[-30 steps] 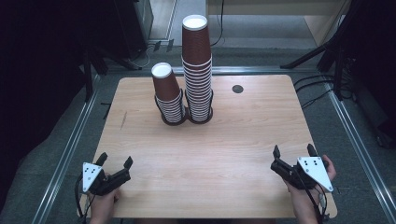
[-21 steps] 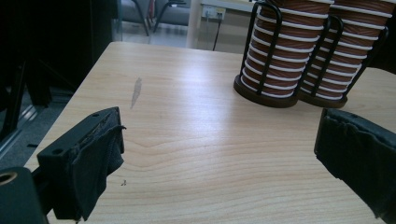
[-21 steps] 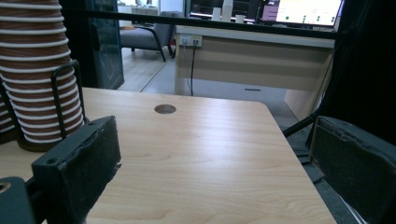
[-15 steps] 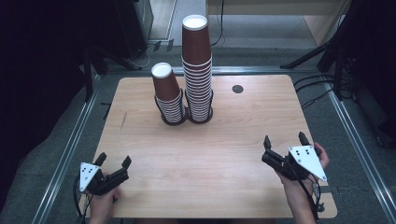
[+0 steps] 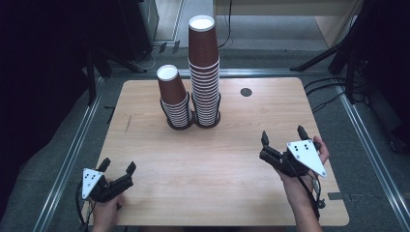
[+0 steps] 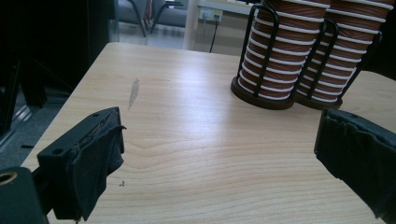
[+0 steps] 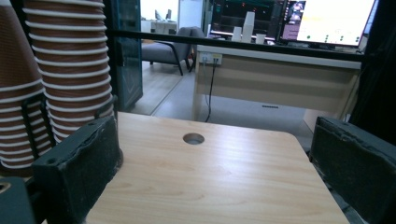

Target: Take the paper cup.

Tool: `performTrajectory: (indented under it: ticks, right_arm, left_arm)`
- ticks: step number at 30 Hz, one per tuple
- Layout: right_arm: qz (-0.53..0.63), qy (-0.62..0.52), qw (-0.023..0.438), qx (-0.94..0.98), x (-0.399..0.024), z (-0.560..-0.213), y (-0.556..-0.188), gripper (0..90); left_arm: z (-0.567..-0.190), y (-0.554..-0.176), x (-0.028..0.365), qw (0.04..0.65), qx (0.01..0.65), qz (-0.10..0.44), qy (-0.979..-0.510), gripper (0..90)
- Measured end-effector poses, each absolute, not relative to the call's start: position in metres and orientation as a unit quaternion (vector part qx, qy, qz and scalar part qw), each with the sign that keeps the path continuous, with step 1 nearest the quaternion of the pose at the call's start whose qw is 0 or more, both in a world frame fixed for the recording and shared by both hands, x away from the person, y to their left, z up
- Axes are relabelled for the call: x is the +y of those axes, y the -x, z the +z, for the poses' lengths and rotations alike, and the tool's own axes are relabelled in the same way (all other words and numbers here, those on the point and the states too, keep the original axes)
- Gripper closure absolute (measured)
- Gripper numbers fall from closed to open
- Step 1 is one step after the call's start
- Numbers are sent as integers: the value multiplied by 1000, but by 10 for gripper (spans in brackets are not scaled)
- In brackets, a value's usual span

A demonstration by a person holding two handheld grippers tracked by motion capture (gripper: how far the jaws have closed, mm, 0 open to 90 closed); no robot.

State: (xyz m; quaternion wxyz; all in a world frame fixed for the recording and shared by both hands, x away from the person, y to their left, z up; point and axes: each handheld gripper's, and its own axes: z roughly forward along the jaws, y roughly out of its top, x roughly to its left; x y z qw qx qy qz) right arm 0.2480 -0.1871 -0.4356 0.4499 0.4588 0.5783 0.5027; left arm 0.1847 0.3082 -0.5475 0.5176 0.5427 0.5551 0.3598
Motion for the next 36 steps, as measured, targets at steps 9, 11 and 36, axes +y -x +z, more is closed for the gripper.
performTrajectory:
  ticks: [9, 11, 36]
  right_arm:
    - [511, -443, 443, 588, -166, -425, -259, 21]
    - [513, -442, 442, 588, -162, -422, -262, 21]
    - [542, -422, 422, 592, -113, -398, -290, 29]
  left_arm:
    - [-548, -184, 307, 520, 552, 361, -543, 22]
    - [-548, -185, 307, 519, 552, 362, -543, 21]
    - [-548, -185, 307, 523, 550, 356, -545, 21]
